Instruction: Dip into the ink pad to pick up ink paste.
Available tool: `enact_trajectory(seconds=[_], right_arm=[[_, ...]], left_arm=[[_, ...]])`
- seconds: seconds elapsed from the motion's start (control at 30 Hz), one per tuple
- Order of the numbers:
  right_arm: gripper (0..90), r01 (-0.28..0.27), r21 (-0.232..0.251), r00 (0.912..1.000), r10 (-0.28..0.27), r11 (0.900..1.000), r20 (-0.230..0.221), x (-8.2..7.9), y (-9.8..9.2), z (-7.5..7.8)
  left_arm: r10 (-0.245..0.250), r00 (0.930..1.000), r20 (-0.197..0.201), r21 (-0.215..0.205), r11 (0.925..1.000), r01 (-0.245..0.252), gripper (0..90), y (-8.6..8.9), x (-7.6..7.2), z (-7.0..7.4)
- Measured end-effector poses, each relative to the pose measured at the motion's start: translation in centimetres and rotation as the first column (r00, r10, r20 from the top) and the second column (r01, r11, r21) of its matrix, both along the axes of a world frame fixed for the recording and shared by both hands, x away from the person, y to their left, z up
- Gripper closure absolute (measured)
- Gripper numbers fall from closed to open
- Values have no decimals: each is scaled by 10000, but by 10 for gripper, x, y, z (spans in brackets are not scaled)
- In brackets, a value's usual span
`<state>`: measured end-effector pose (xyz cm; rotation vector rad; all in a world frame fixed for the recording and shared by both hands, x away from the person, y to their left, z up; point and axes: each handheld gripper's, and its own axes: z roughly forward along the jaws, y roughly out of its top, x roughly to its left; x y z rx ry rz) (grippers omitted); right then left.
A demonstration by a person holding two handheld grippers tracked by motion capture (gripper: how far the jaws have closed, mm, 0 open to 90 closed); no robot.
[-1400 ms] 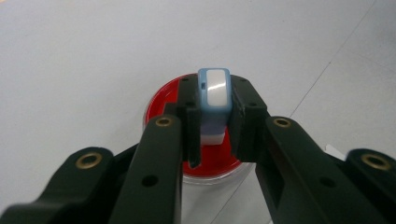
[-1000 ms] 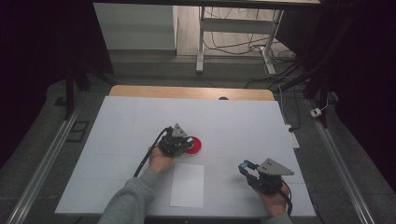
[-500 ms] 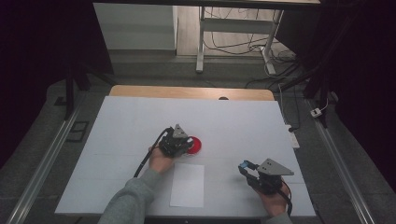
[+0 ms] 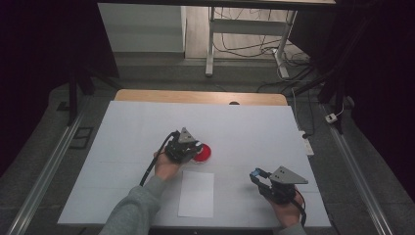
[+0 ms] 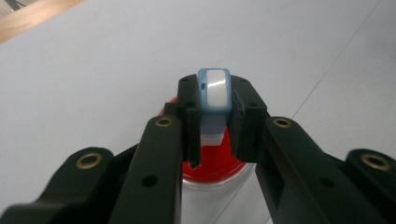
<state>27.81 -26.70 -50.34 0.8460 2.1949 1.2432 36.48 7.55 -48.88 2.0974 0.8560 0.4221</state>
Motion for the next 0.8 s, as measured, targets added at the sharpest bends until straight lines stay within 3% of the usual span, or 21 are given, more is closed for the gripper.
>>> enact_trajectory(seconds=[0.17, 0.33, 0.8], right_arm=[[650, -17, -26, 10000, 17, 10000, -1, 0, 0, 0], [650, 5, -9, 10000, -5, 10000, -44, 0, 0, 0], [650, -25, -16, 10000, 25, 10000, -52, 1, -1, -1]], left_arm=[[-69, 9999, -95, -288, 9996, 66, 761, 1, 4, 7], [-100, 9996, -281, -305, 9995, 92, 760, -1, 12, 8], [-228, 9988, -444, 316, 9992, 242, 761, -10, 29, 3]])
